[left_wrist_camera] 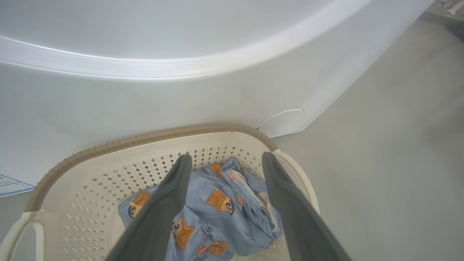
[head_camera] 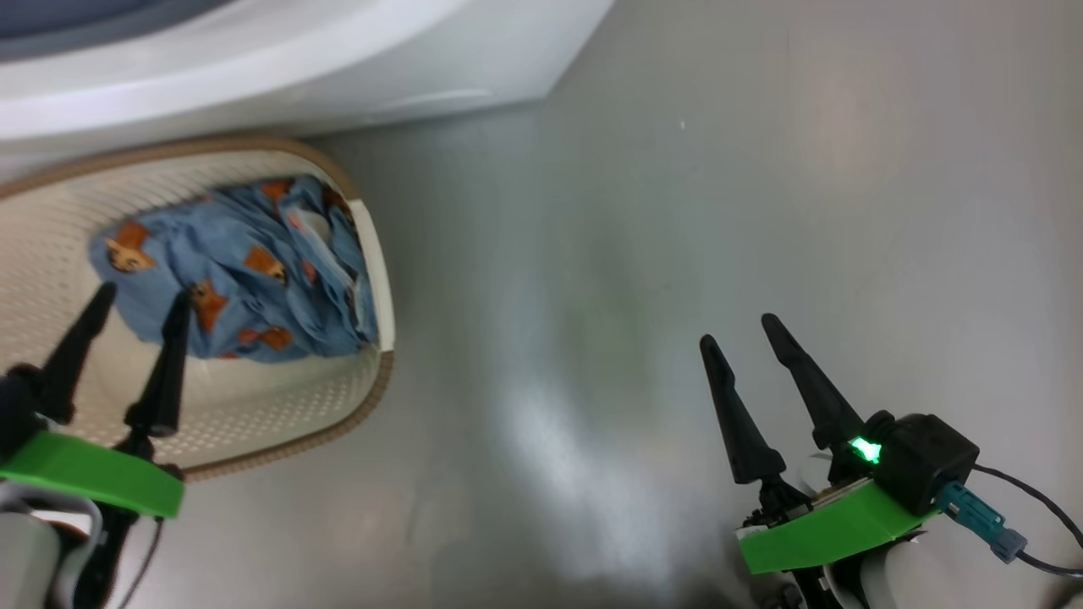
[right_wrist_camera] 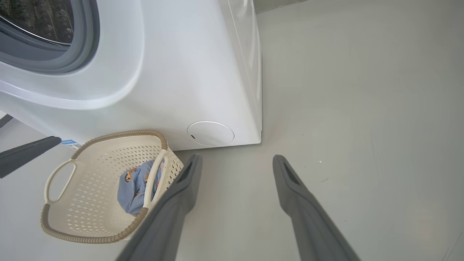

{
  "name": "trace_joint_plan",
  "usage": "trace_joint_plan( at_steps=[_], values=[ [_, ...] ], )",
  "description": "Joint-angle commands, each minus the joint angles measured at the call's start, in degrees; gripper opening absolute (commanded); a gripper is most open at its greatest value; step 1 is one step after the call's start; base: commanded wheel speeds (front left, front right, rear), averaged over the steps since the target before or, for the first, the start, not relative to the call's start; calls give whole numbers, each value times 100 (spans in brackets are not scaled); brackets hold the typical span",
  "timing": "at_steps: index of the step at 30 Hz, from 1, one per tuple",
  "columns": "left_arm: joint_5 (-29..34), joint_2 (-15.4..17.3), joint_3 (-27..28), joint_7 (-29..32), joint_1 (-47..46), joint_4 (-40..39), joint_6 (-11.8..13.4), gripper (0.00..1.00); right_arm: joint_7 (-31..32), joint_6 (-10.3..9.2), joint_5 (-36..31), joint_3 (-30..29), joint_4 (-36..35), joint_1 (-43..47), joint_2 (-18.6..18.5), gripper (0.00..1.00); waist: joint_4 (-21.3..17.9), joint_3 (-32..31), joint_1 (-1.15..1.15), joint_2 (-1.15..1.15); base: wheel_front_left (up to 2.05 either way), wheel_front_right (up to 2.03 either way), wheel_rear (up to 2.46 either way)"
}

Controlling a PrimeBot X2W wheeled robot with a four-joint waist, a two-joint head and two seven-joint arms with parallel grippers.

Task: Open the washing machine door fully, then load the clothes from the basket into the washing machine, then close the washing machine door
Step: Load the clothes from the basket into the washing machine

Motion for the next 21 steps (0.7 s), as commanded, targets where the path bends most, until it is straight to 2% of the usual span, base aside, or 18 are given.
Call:
trace_joint_plan(
  at_steps=[1, 6, 11, 21],
  values=[
    [-27, 299, 145, -36, -111, -11, -14, 100, -27, 17, 69, 192, -149, 25, 2, 100, -209, 416, 0, 0, 0, 0, 0],
    [-65, 601, -76, -36, -389, 140, -14, 100, -27, 17, 152, 312, -231, -60, 2, 100, -331, 733, 0, 0, 0, 0, 0],
    [-215, 750, -251, -36, -607, 328, -14, 100, -27, 17, 207, 384, -300, -72, 2, 100, -450, 975, 0, 0, 0, 0, 0],
    [-875, 1091, -918, -36, -1113, 833, -14, 100, -27, 17, 281, 475, -425, -23, 2, 100, -607, 1304, 0, 0, 0, 0, 0]
  ],
)
